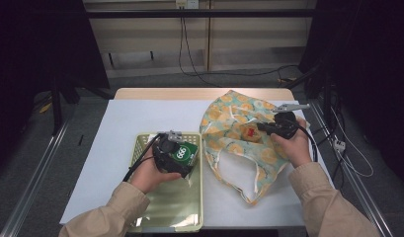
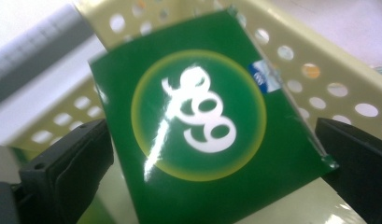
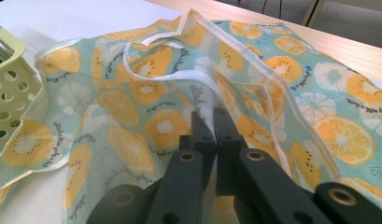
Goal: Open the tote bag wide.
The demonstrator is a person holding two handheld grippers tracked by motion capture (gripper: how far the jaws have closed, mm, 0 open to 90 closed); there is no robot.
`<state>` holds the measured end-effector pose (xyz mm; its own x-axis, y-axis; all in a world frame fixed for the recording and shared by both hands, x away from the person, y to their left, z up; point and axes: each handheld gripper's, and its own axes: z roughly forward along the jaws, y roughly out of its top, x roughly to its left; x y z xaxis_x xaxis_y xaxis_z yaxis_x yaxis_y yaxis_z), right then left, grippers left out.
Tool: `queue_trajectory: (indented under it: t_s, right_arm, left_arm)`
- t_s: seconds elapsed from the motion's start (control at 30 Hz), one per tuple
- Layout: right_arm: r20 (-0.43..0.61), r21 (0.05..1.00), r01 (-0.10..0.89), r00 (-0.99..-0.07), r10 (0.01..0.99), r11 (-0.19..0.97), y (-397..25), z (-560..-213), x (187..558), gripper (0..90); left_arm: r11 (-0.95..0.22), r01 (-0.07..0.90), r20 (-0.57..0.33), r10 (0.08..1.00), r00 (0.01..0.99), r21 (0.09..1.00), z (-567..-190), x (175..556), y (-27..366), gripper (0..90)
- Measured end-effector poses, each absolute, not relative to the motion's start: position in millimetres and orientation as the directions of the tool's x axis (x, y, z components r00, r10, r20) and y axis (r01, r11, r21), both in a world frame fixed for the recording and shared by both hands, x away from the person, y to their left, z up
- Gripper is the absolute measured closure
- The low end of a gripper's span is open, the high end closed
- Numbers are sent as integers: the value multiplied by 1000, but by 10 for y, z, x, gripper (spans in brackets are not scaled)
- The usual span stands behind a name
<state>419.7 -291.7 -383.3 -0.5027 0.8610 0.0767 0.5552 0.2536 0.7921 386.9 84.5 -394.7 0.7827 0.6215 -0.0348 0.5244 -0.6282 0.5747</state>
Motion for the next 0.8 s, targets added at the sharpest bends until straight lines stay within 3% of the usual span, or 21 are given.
queue_trajectory:
  t_s: [0.3, 0.8]
  right_arm:
    - [76, 790, 557, -506, 859, 258, -2910, -3843, 4204, 900]
    - [72, 787, 558, -506, 860, 263, -2902, -3847, 4207, 900]
  left_arm:
    - [-634, 508, 6, 628, 778, 583, -3936, 3845, 814, 2]
    - [-603, 532, -13, 654, 756, 594, -3975, 3892, 786, 10]
